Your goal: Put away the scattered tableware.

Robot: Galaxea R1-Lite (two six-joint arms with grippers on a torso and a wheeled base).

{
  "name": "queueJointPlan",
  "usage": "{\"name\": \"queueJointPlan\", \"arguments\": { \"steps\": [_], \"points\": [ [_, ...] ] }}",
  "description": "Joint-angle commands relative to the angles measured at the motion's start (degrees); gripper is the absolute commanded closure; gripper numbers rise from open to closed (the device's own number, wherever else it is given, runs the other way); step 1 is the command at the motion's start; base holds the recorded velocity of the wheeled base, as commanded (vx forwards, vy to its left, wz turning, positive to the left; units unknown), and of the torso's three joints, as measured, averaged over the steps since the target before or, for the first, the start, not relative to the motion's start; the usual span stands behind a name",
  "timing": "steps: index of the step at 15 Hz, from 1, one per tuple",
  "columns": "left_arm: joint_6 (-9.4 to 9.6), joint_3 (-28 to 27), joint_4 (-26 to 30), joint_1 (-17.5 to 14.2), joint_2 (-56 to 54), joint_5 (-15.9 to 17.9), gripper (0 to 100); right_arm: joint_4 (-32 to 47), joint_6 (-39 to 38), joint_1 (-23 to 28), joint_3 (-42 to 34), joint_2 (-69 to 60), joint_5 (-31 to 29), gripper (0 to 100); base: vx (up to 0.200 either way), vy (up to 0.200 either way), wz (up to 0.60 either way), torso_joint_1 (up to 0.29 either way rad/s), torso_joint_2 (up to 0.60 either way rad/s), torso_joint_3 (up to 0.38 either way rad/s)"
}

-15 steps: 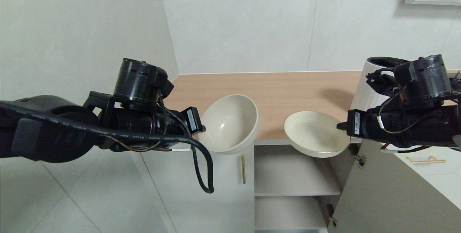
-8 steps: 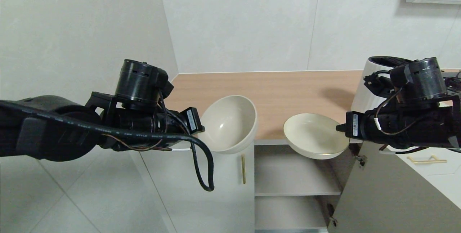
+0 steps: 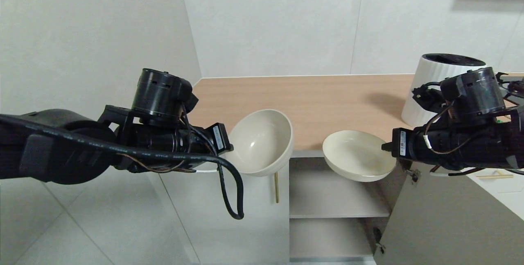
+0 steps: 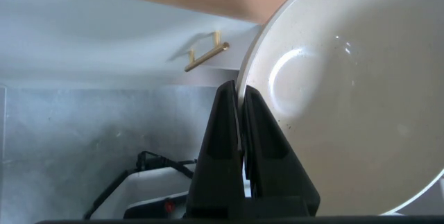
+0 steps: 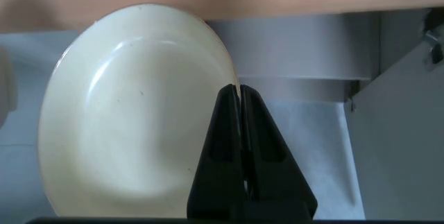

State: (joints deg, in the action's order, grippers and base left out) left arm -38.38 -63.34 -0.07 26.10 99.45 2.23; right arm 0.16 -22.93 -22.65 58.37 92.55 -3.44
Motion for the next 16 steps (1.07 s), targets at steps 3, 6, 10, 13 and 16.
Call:
{"name": "queueJointPlan", "arguments": {
  "steps": [3,6,10,13,16],
  "points": [
    [-0.03,-0.03,-0.01,0.00,0.13,-0.03,100,0.02,-0.01,-0.03,-0.01,0.70,0.01,100,0.000,0.000,0.00,-0.201,0.48,0.277],
    [-0.03,-0.03,-0.01,0.00,0.13,-0.03,100,0.02,-0.01,-0.03,-0.01,0.88,0.01,100,0.000,0.000,0.00,-0.186,0.48,0.286],
    [-0.03,-0.03,-0.01,0.00,0.13,-0.03,100,0.02,-0.01,-0.03,-0.01,1.14,0.01,100,0.000,0.000,0.00,-0.170,0.46,0.293],
    [-0.03,-0.03,-0.01,0.00,0.13,-0.03,100,0.02,-0.01,-0.03,-0.01,1.40,0.01,100,0.000,0.000,0.00,-0.144,0.45,0.305],
    [-0.03,-0.03,-0.01,0.00,0.13,-0.03,100,0.02,-0.01,-0.03,-0.01,1.40,0.10,100,0.000,0.000,0.00,-0.102,0.40,0.284]
  ]
}}
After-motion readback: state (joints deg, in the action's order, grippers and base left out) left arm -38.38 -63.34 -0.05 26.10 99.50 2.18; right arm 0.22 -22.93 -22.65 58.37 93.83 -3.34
